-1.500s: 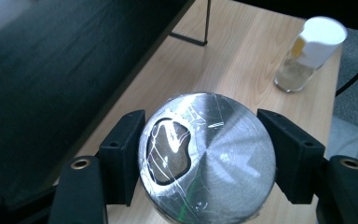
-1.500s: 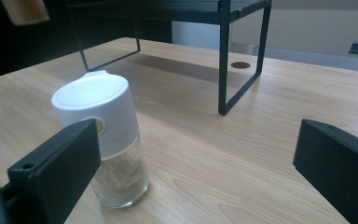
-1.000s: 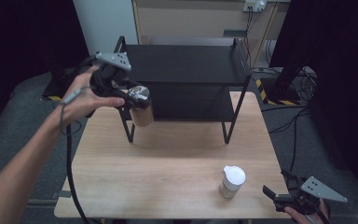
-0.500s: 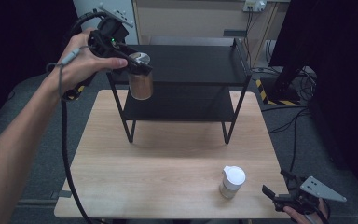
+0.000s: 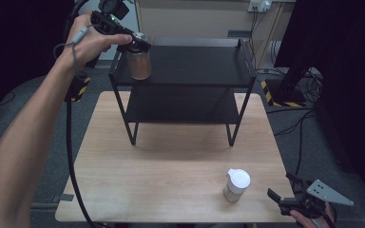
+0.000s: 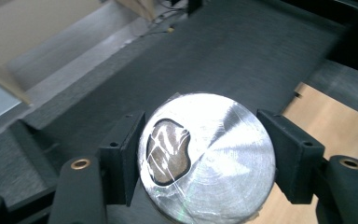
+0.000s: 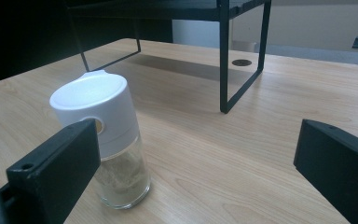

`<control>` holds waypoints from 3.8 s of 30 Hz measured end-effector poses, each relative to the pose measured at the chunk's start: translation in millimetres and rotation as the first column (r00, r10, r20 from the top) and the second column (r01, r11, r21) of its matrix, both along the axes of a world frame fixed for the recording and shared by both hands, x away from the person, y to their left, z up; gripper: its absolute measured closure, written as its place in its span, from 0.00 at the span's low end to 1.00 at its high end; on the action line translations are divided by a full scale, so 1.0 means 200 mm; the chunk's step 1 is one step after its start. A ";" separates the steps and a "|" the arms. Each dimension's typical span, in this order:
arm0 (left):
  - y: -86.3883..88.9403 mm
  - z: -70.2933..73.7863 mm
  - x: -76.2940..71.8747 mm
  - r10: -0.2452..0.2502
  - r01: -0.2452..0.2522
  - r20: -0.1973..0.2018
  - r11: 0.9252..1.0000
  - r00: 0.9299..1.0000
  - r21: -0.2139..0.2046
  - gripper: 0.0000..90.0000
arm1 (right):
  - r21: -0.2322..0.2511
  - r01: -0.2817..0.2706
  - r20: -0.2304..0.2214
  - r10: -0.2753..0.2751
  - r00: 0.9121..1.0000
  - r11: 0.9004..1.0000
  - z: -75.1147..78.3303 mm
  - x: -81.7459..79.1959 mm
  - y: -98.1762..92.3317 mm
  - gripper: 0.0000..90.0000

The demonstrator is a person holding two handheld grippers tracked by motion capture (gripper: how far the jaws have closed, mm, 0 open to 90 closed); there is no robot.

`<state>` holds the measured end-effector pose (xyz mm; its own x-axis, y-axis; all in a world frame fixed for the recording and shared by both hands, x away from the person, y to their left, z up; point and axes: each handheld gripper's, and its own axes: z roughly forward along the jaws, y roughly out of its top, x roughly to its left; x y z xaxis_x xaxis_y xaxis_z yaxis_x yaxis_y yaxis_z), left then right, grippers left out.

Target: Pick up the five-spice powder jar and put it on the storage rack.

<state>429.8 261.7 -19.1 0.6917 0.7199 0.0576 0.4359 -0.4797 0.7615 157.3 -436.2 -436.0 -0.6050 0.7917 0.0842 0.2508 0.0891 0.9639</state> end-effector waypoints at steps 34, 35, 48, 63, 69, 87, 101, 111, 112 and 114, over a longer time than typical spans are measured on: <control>-0.03 -0.10 0.28 0.087 -0.089 -0.045 0.996 0.995 -0.028 0.38 | 0.033 0.025 -0.022 -0.024 0.999 0.999 -0.03 -0.02 -0.04 0.01; -0.03 -0.10 0.28 0.087 -0.089 -0.045 0.996 0.995 -0.028 0.38 | 0.033 0.027 -0.022 -0.026 0.999 0.999 -0.03 -0.03 -0.04 0.01; -0.04 -0.11 0.17 0.102 -0.096 0.079 0.993 0.992 -0.076 0.10 | 0.037 0.026 -0.018 -0.025 1.000 0.999 -0.03 -0.03 -0.03 0.01; 0.09 -0.03 -0.10 0.083 -0.052 0.151 0.979 0.985 -0.196 0.08 | 0.037 0.010 -0.018 -0.009 1.000 0.999 -0.03 -0.02 -0.02 0.01; 0.13 -0.05 -0.23 0.046 -0.009 0.183 0.980 0.982 -0.197 0.07 | 0.038 0.010 -0.021 -0.009 1.000 0.999 -0.03 -0.02 -0.02 0.01; 0.35 -0.30 -0.64 -0.046 0.096 0.208 0.967 0.977 -0.238 0.06 | 0.028 0.004 -0.018 -0.003 1.000 1.000 -0.02 -0.01 0.00 0.01; 0.50 -0.65 -0.80 -0.104 0.182 0.268 0.941 0.958 -0.285 0.05 | 0.025 0.003 -0.012 -0.003 1.000 1.000 -0.01 -0.02 0.00 0.01; 0.49 -0.90 -0.92 -0.079 0.159 0.315 0.959 0.946 -0.236 0.04 | 0.024 0.004 -0.011 -0.004 1.000 1.000 -0.01 -0.02 0.01 0.01; 0.49 -0.93 -0.93 -0.074 0.155 0.317 0.959 0.946 -0.238 0.04 | 0.022 0.003 -0.011 -0.003 1.000 1.000 -0.01 -0.02 0.01 0.01; 0.50 -0.98 -0.94 -0.067 0.149 0.312 0.958 0.948 -0.246 0.04 | 0.023 0.002 -0.011 -0.002 1.000 1.000 -0.01 -0.02 0.01 0.01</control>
<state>240.9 361.2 -214.4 0.7465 0.6590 0.0919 0.1266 -0.2764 0.9527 152.6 -434.7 -438.2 -0.6023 0.7908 0.1087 0.2615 0.0667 0.9629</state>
